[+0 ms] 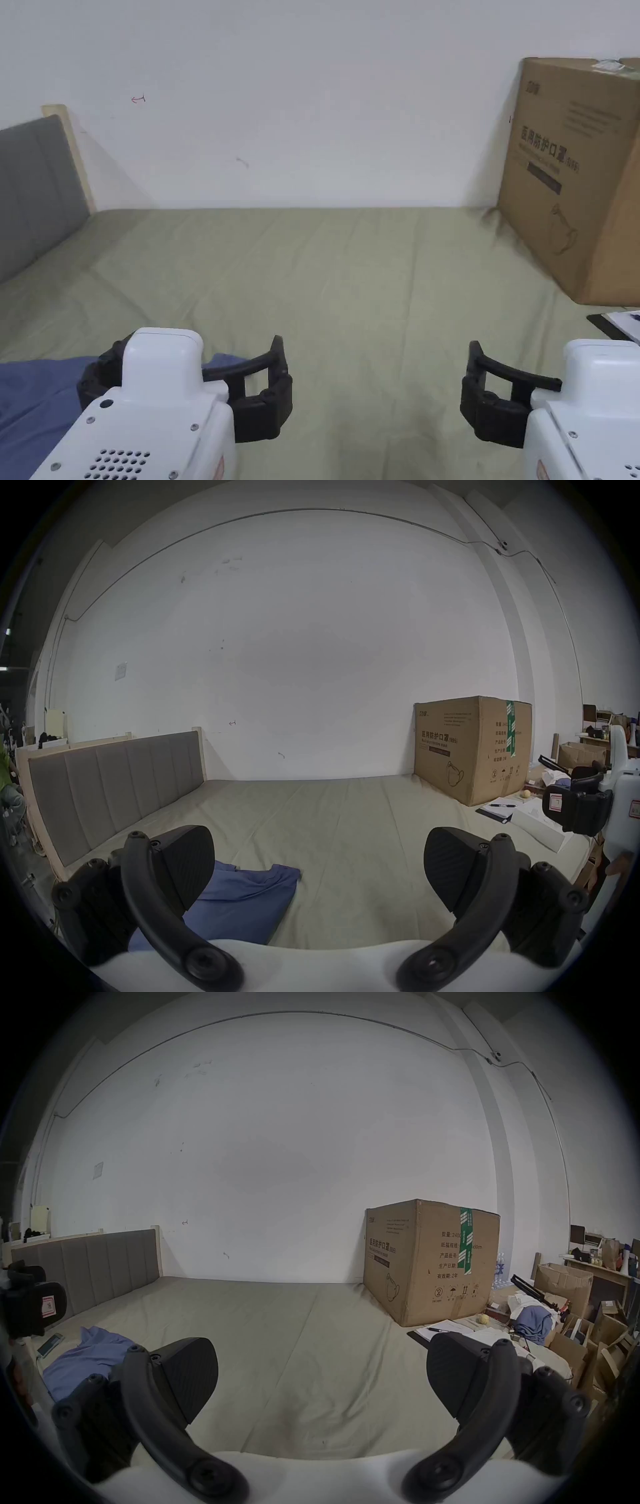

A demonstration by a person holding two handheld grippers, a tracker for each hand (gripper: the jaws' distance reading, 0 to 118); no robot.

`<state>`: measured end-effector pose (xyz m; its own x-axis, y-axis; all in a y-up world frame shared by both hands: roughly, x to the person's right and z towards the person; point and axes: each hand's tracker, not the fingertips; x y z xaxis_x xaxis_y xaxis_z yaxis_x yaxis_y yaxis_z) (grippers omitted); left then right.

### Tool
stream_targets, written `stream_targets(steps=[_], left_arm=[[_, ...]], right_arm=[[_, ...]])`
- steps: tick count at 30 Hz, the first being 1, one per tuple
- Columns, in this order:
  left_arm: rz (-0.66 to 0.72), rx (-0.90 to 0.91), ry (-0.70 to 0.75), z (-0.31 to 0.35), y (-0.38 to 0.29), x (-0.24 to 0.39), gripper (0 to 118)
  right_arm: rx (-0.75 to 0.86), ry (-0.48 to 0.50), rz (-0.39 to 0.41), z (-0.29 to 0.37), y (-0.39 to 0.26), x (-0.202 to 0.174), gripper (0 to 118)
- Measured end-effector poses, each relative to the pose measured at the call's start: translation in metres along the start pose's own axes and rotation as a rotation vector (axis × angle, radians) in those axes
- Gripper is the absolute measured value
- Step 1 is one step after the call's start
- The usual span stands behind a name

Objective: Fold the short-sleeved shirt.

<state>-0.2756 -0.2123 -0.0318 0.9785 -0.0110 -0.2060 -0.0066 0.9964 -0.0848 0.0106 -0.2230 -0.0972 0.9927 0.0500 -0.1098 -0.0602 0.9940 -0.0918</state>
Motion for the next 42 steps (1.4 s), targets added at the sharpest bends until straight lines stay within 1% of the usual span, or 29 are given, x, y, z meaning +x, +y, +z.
stream_targets(steps=[9, 11, 13, 14, 15, 16, 17, 18, 20, 21, 22, 24, 27, 28, 29, 30, 31, 32, 34, 35, 36, 37, 38, 39, 41, 42], left_arm=[[-0.002, 0.002, -0.002, -0.001, -0.001, 0.001, 118], [0.04, 0.012, -0.01, 0.0, 0.0, -0.001, 118], [0.183, 0.02, -0.038, -0.001, -0.001, -0.009, 118], [0.279, 0.018, -0.052, -0.002, -0.002, -0.014, 118], [0.387, 0.021, -0.069, -0.003, -0.004, -0.02, 118], [0.506, 0.031, -0.091, -0.004, -0.008, -0.026, 118], [0.612, 0.04, -0.112, -0.005, -0.013, -0.032, 118], [0.742, 0.051, -0.133, -0.006, -0.021, -0.039, 118], [0.905, 0.045, -0.129, -0.01, -0.036, -0.049, 118], [0.957, 0.036, -0.102, -0.013, -0.042, -0.051, 118], [0.972, 0.005, -0.059, -0.015, -0.048, -0.053, 118], [0.994, -0.022, -0.018, -0.021, -0.059, -0.054, 118], [1.009, -0.062, -0.02, -0.024, -0.062, -0.058, 118], [0.993, -0.064, -0.021, -0.024, -0.057, -0.057, 118], [0.932, -0.043, -0.02, -0.023, -0.051, -0.056, 118], [0.829, -0.028, 0.011, -0.023, -0.042, -0.053, 118], [0.68, -0.017, 0.05, -0.021, -0.03, -0.046, 118], [0.539, 0.008, 0.068, -0.02, -0.021, -0.039, 118], [0.209, 0.028, 0.098, -0.017, -0.005, -0.014, 118], [0.082, 0.043, 0.09, -0.017, -0.003, -0.004, 118], [-0.049, 0.048, 0.078, -0.016, -0.005, 0.005, 118], [-0.135, 0.048, 0.066, -0.015, -0.008, 0.013, 118], [-0.186, 0.045, 0.053, -0.015, -0.011, 0.02, 118], [-0.2, 0.035, 0.032, -0.014, -0.013, 0.025, 118], [-0.157, 0.039, -0.031, -0.012, -0.017, 0.025, 118], [-0.135, 0.044, -0.036, -0.011, -0.018, 0.026, 118]], right_arm=[[-0.008, -0.006, 0.0, -0.001, -0.001, 0.001, 118], [0.005, -0.021, 0.023, 0.0, 0.001, -0.001, 118], [0.032, -0.04, 0.125, 0.001, 0.003, -0.009, 118], [0.041, -0.05, 0.191, 0.002, 0.004, -0.015, 118], [0.06, -0.061, 0.28, 0.003, 0.003, -0.023, 118], [0.084, -0.064, 0.387, 0.005, 0.001, -0.032, 118], [0.107, -0.063, 0.497, 0.006, -0.002, -0.041, 118], [0.137, -0.053, 0.625, 0.008, -0.007, -0.051, 118], [0.162, -0.039, 0.824, 0.011, -0.018, -0.068, 118], [0.162, -0.028, 0.893, 0.011, -0.023, -0.074, 118], [0.166, -0.008, 0.948, 0.011, -0.028, -0.081, 118], [0.158, 0.043, 0.994, 0.008, -0.037, -0.091, 118], [0.123, 0.062, 0.971, 0.004, -0.038, -0.095, 118], [0.114, 0.052, 0.917, 0.003, -0.036, -0.094, 118], [0.105, 0.045, 0.857, 0.001, -0.03, -0.089, 118], [0.088, 0.044, 0.763, 0.0, -0.023, -0.083, 118], [0.072, 0.045, 0.632, -0.003, -0.014, -0.076, 118], [0.053, 0.057, 0.485, -0.005, -0.006, -0.066, 118], [0.017, 0.099, 0.143, -0.007, 0.006, -0.043, 118], [0.001, 0.121, 0.001, -0.01, 0.006, -0.033, 118], [-0.025, 0.121, -0.108, -0.012, 0.004, -0.024, 117], [-0.046, 0.098, -0.169, -0.01, 0.004, -0.024, 116], [-0.059, 0.061, -0.157, -0.009, 0.0, -0.024, 115], [-0.048, 0.04, -0.115, -0.009, -0.004, -0.024, 115], [-0.038, 0.004, 0.001, -0.003, -0.006, -0.034, 114], [-0.028, 0.002, 0.043, -0.001, -0.008, -0.038, 114]])
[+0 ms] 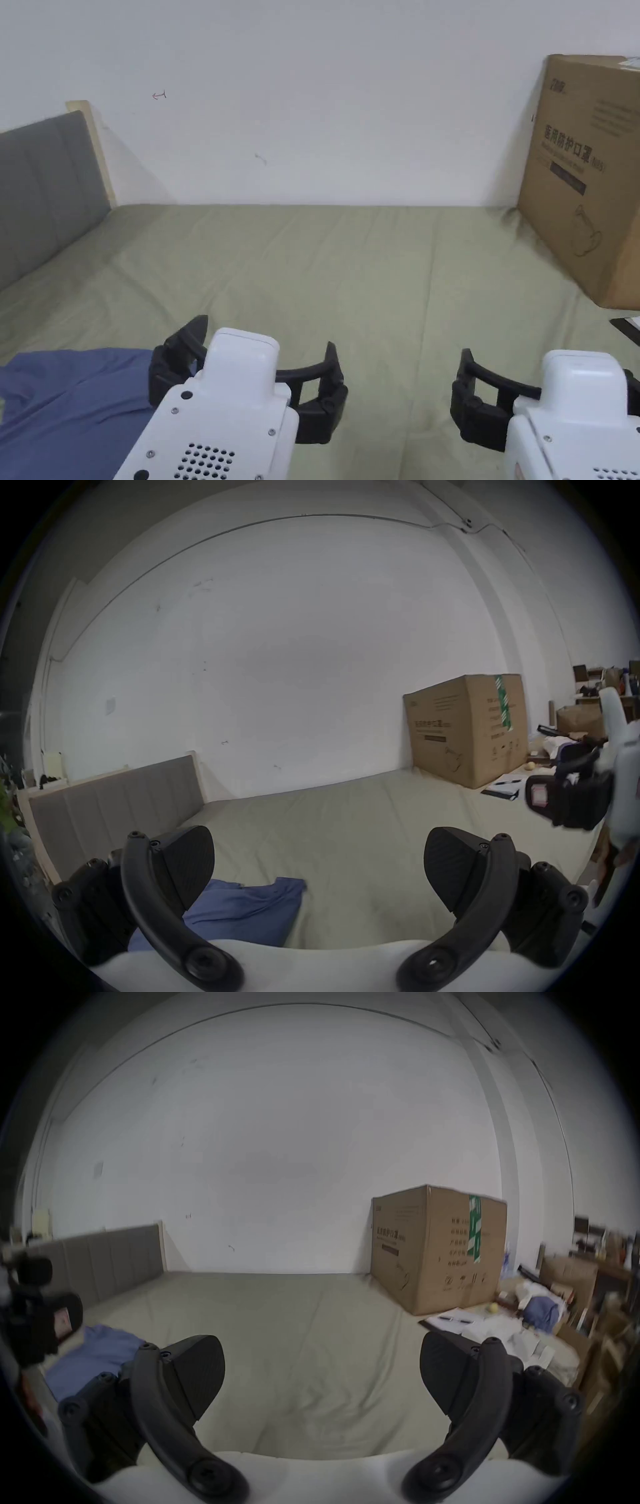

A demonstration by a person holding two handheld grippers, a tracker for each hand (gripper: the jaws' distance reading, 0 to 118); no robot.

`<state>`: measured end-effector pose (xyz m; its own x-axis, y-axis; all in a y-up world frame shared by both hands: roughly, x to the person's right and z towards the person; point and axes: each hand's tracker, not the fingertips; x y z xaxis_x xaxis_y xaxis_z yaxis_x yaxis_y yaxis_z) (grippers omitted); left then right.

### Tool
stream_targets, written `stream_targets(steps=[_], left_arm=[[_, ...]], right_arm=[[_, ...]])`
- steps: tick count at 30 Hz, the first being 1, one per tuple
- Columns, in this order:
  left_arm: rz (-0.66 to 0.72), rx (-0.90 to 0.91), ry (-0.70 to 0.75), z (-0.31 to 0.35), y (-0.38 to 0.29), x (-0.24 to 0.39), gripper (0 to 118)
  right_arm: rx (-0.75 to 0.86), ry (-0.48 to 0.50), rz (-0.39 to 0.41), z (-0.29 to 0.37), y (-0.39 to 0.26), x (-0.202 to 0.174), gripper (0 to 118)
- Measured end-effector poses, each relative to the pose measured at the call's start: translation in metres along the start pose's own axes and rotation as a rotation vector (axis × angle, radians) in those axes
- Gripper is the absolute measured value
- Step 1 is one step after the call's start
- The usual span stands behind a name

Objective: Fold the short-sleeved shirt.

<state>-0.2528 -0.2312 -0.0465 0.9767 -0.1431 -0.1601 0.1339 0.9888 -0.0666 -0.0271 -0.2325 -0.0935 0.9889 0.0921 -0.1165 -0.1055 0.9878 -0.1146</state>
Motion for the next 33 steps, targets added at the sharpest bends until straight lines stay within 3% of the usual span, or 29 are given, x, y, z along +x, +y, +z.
stream_targets(steps=[7, 11, 12, 15, 16, 18, 19, 23, 28, 33], left_arm=[[-0.005, 0.013, 0.055, -0.001, 0.002, -0.006, 118], [0.021, -0.037, 0.071, 0.0, 0.002, -0.012, 116], [0.054, -0.034, 0.07, 0.002, 0.001, -0.014, 109], [0.111, -0.028, 0.094, 0.004, 0.002, -0.019, 36], [0.109, -0.035, 0.088, 0.001, 0.001, -0.021, 16], [0.072, -0.083, 0.071, -0.002, -0.001, -0.022, 6], [0.077, -0.075, 0.061, -0.003, -0.003, -0.023, 0], [0.188, -0.07, 0.008, -0.003, -0.003, -0.026, 0], [0.173, -0.089, 0.053, -0.006, 0.001, -0.034, 0], [0.225, -0.093, 0.162, 0.008, 0.006, -0.074, 0]], right_arm=[[0.033, 0.026, 0.071, 0.0, 0.003, -0.009, 114], [0.048, 0.027, 0.06, -0.002, 0.004, -0.004, 111], [0.054, 0.025, 0.05, -0.001, 0.003, -0.002, 105], [0.056, 0.001, 0.052, -0.002, 0.002, -0.001, 41], [0.049, -0.005, 0.054, -0.003, 0.002, 0.0, 22], [0.071, -0.007, 0.028, 0.0, 0.002, 0.004, 11], [0.074, -0.009, 0.026, 0.001, 0.002, 0.004, 0], [0.069, -0.015, 0.038, -0.001, 0.005, 0.005, 0], [0.051, 0.026, 0.021, -0.005, 0.007, -0.002, 0], [0.05, 0.162, 0.028, -0.019, 0.019, -0.035, 0]])
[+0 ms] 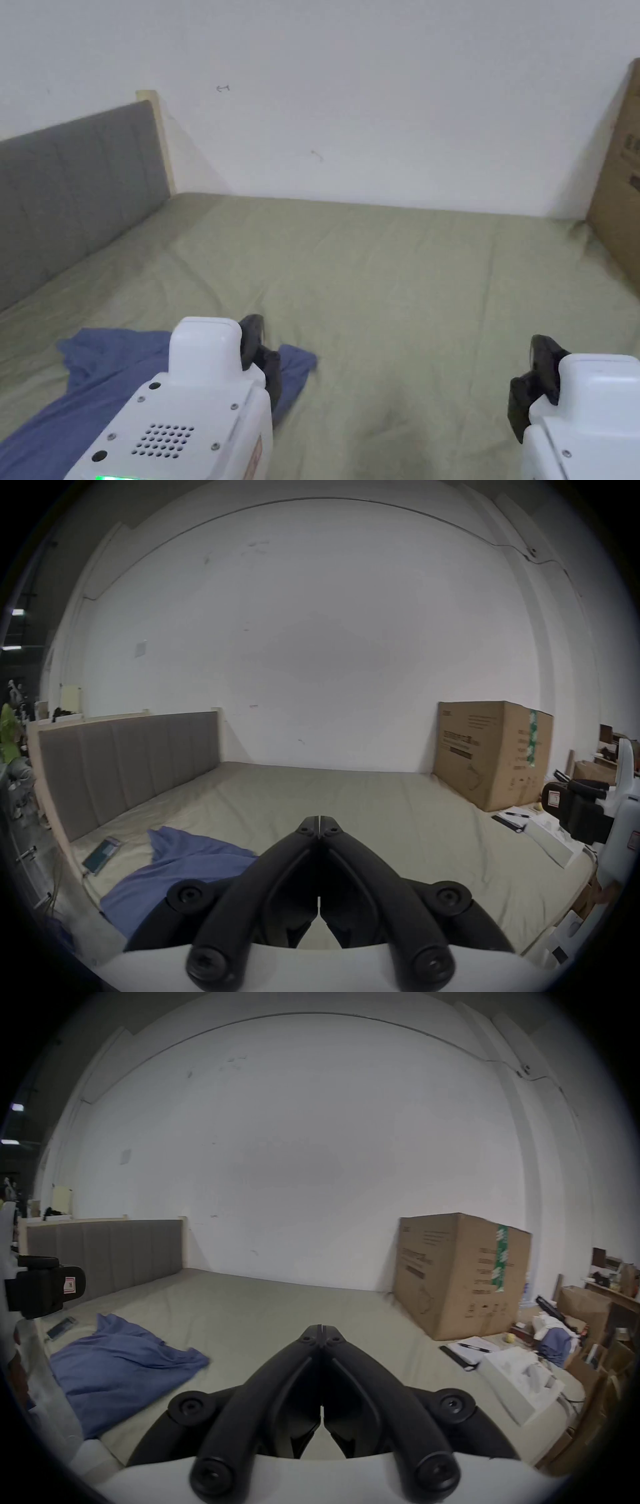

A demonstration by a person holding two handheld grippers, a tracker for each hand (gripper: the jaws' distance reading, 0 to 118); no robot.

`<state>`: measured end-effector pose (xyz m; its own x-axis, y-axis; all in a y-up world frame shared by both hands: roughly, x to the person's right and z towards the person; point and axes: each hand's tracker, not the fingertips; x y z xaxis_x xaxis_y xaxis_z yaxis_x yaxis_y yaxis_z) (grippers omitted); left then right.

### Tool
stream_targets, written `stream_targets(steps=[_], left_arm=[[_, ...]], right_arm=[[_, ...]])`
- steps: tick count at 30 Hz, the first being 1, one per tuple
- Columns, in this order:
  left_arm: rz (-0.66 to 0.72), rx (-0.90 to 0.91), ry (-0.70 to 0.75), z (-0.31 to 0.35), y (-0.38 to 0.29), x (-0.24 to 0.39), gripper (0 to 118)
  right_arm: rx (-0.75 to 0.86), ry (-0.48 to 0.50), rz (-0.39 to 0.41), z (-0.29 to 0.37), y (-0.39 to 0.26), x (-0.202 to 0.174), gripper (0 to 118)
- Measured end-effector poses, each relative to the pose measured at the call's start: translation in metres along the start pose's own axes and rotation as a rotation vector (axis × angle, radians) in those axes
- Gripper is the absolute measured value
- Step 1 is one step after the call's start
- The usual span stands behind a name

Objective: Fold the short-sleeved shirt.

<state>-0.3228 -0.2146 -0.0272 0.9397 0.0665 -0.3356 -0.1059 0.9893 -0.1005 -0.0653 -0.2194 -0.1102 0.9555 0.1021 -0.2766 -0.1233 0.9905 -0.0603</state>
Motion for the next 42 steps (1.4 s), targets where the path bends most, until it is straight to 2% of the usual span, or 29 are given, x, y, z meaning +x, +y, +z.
stream_targets(steps=[6, 10, 13, 19, 21, 26, 29, 36, 37, 38, 39, 40, 41, 42], left_arm=[[0.02, -0.006, 0.23, 0.032, 0.013, -0.071, 0], [0.022, -0.013, 0.36, 0.056, 0.017, -0.105, 0], [0.015, -0.03, 0.397, 0.066, 0.014, -0.119, 0], [0.037, -0.137, 0.399, 0.052, -0.008, -0.13, 0], [0.067, -0.206, 0.37, 0.038, -0.026, -0.134, 0], [0.154, -0.51, 0.28, -0.01, -0.097, -0.144, 0], [0.214, -0.568, 0.268, -0.031, -0.118, -0.153, 0], [0.129, -0.666, 0.295, -0.106, -0.13, -0.178, 0], [0.111, -0.684, 0.312, -0.115, -0.13, -0.18, 4], [0.1, -0.68, 0.307, -0.123, -0.131, -0.182, 22], [0.093, -0.676, 0.298, -0.13, -0.132, -0.183, 52], [0.084, -0.678, 0.295, -0.135, -0.131, -0.184, 96], [0.077, -0.683, 0.282, -0.14, -0.132, -0.186, 114], [0.068, -0.689, 0.281, -0.141, -0.132, -0.187, 118]], right_arm=[[-0.005, 0.248, -0.01, -0.023, 0.013, -0.069, 0], [-0.005, 0.396, 0.023, -0.025, 0.016, -0.115, 0], [-0.022, 0.459, 0.028, -0.024, 0.014, -0.138, 0], [-0.081, 0.499, 0.032, -0.031, 0.003, -0.153, 0], [-0.106, 0.502, 0.031, -0.036, -0.003, -0.153, 0], [-0.18, 0.484, 0.059, -0.051, -0.02, -0.152, 0], [-0.223, 0.466, 0.076, -0.063, -0.03, -0.151, 0], [-0.316, 0.436, 0.065, -0.092, -0.053, -0.152, 0], [-0.327, 0.43, 0.073, -0.096, -0.055, -0.153, 0], [-0.339, 0.426, 0.079, -0.099, -0.057, -0.154, 0], [-0.346, 0.425, 0.079, -0.102, -0.059, -0.154, 0], [-0.352, 0.425, 0.077, -0.106, -0.061, -0.153, 0], [-0.362, 0.422, 0.074, -0.109, -0.063, -0.154, 0], [-0.368, 0.42, 0.071, -0.112, -0.064, -0.154, 0]])
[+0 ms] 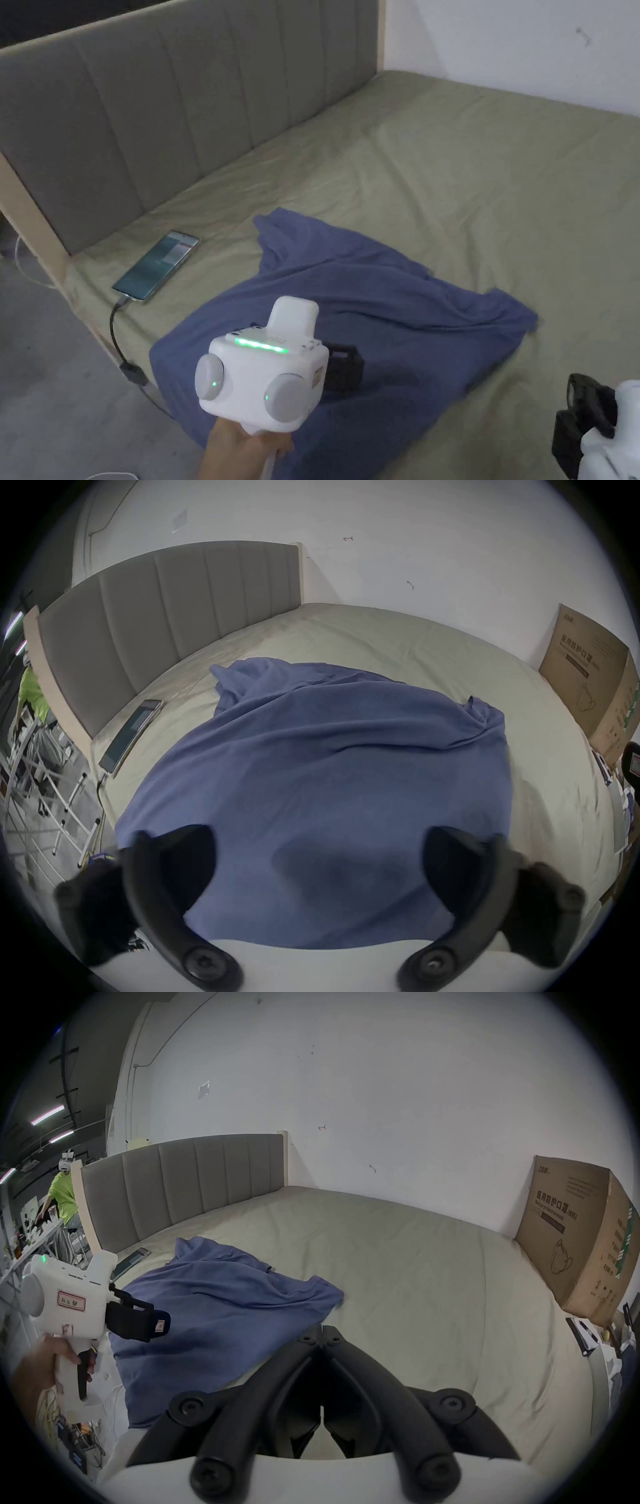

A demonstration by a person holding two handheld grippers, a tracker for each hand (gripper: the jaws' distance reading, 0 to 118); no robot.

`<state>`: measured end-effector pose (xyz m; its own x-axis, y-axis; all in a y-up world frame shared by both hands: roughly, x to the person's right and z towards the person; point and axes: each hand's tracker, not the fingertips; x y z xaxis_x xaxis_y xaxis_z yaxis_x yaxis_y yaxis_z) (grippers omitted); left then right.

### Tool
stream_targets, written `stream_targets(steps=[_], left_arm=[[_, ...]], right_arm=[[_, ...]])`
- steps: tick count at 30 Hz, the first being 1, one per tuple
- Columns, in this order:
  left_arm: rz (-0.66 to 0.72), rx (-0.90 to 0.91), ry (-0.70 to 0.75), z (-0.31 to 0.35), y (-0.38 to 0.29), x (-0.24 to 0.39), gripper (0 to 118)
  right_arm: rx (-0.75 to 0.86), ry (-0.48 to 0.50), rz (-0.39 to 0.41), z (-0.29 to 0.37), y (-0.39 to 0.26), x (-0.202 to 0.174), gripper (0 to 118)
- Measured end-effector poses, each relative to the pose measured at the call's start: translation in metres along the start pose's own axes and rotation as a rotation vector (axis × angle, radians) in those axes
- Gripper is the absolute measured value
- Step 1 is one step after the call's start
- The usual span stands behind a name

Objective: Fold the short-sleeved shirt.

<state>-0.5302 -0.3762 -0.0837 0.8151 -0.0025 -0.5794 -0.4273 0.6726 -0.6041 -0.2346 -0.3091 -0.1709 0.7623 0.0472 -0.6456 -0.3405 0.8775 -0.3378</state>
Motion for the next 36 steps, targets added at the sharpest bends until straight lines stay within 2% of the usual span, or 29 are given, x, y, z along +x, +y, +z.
stream_targets(steps=[5, 8, 10, 13, 14, 15, 16, 17, 18, 19, 22, 26, 32, 36], left_arm=[[-0.031, -0.04, 0.002, -0.015, 0.004, 0.003, 118], [-0.01, -0.129, -0.019, -0.031, -0.004, 0.007, 117], [-0.009, -0.215, -0.045, -0.041, -0.008, 0.012, 107], [-0.019, -0.137, -0.023, -0.027, -0.008, 0.011, 86], [0.0, -0.121, 0.003, -0.024, -0.005, 0.009, 74], [0.026, -0.108, 0.039, -0.023, -0.003, 0.004, 53], [0.032, -0.112, 0.05, -0.025, -0.003, 0.001, 11], [0.03, -0.122, 0.156, -0.026, -0.003, -0.002, 0], [0.076, -0.156, 0.033, -0.03, -0.002, -0.005, 0], [0.053, -0.143, 0.052, -0.03, -0.001, -0.007, 0], [0.103, -0.139, 0.033, -0.024, 0.004, -0.011, 0], [0.271, -0.058, -0.036, 0.001, 0.009, -0.024, 0], [0.272, 0.126, -0.133, 0.078, 0.056, -0.028, 0], [0.159, 0.293, -0.185, 0.135, 0.098, -0.003, 0]], right_arm=[[-0.03, -0.004, -0.021, -0.011, -0.004, 0.003, 0], [-0.046, -0.001, -0.02, -0.012, -0.007, 0.004, 0], [-0.057, -0.008, -0.01, -0.013, -0.009, 0.004, 0], [-0.069, -0.02, -0.015, -0.014, -0.012, 0.007, 0], [-0.072, -0.024, -0.022, -0.014, -0.013, 0.009, 0], [-0.076, -0.027, -0.03, -0.014, -0.013, 0.01, 0], [-0.078, -0.028, -0.036, -0.015, -0.014, 0.011, 0], [-0.081, -0.029, -0.041, -0.014, -0.014, 0.011, 0], [-0.083, -0.029, -0.043, -0.014, -0.014, 0.012, 0], [-0.081, -0.029, -0.042, -0.012, -0.014, 0.013, 0], [-0.078, -0.042, -0.03, -0.008, -0.014, 0.016, 0], [-0.068, -0.057, -0.047, -0.002, -0.01, 0.025, 0], [-0.032, -0.116, -0.068, 0.017, -0.004, 0.045, 0], [0.011, -0.163, -0.094, 0.038, 0.003, 0.063, 0]])
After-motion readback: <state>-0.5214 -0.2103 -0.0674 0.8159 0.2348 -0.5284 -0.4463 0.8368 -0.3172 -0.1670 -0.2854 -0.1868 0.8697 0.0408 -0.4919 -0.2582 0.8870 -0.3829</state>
